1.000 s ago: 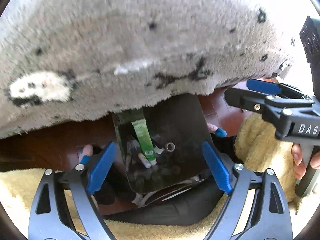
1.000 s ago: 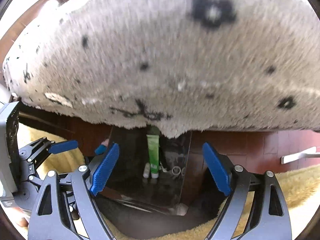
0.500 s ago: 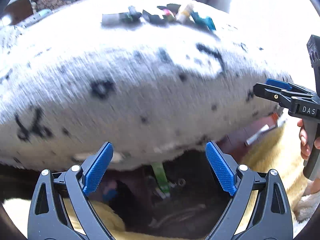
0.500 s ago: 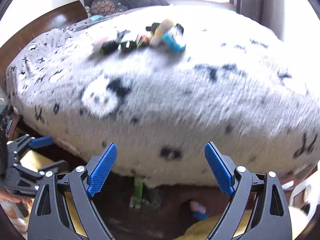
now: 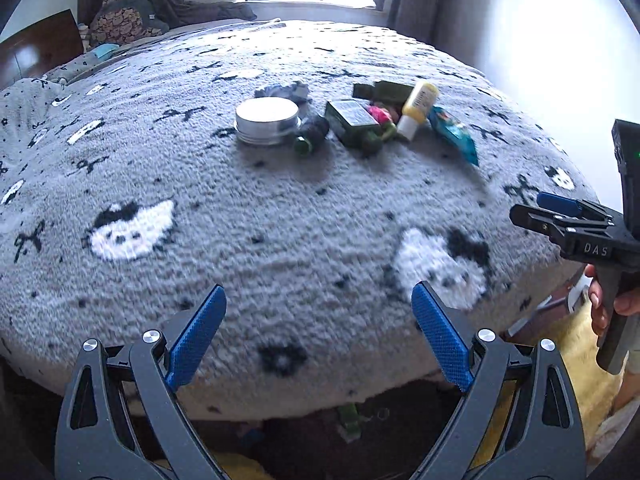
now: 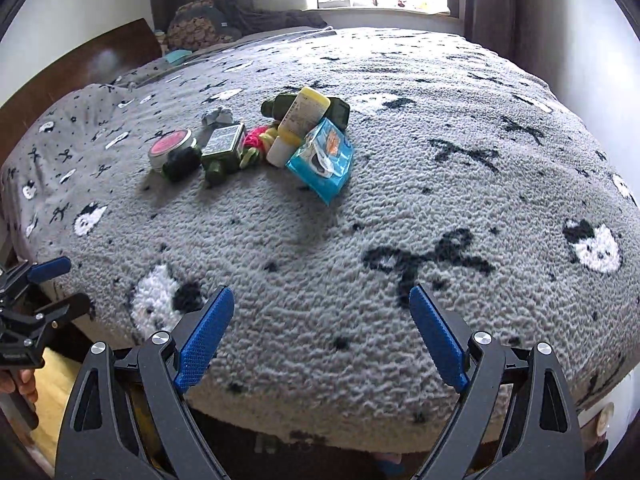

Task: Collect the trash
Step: 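Raise both open tools out of the bin back over the bed, then close left tool on black thread spool while right tool grasps blue wipes packet, then lift spool with left tool while right tool carries wipes packet toward bin, then lower both tools into bin and open them to drop spool and wipes, then close left tool on pink-lidded tin while right tool grasps yellow lotion bottle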

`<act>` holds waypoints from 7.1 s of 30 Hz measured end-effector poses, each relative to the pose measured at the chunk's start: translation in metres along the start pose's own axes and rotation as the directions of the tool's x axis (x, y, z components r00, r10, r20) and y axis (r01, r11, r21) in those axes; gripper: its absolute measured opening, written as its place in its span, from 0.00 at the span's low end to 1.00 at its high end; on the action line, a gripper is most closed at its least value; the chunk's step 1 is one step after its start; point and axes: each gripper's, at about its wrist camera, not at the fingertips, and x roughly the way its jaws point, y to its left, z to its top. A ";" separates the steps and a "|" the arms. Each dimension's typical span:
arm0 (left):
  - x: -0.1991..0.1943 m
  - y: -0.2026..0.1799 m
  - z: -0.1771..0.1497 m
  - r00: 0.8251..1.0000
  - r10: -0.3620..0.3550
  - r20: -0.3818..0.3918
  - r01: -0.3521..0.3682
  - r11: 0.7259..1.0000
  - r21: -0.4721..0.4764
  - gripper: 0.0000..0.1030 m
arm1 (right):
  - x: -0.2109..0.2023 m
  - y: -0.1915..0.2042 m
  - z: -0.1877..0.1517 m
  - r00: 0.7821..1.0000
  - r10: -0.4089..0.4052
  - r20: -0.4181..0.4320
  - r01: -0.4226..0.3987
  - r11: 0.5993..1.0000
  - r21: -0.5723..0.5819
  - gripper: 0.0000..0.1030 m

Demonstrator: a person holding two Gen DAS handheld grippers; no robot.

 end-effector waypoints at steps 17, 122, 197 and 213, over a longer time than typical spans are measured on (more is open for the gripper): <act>0.074 0.020 0.067 0.996 0.068 -0.052 -0.071 0.996 -0.045 0.86 | 0.074 0.010 0.056 0.996 -0.086 -0.028 0.084 0.995 -0.051 0.87; 0.078 -0.046 -0.204 0.923 -0.148 -0.355 0.159 0.987 0.000 0.24 | 0.049 0.050 -0.204 0.913 0.202 -0.355 -0.206 0.978 0.026 0.18; 0.093 0.012 0.081 0.993 0.091 -0.069 -0.092 0.996 -0.003 0.88 | 0.120 0.013 0.101 0.996 -0.091 -0.025 0.090 0.996 -0.030 0.94; 0.139 0.044 0.142 0.991 0.133 -0.029 -0.135 0.987 -0.090 0.88 | 0.102 0.004 0.092 1.000 -0.021 -0.023 0.020 0.999 -0.025 0.83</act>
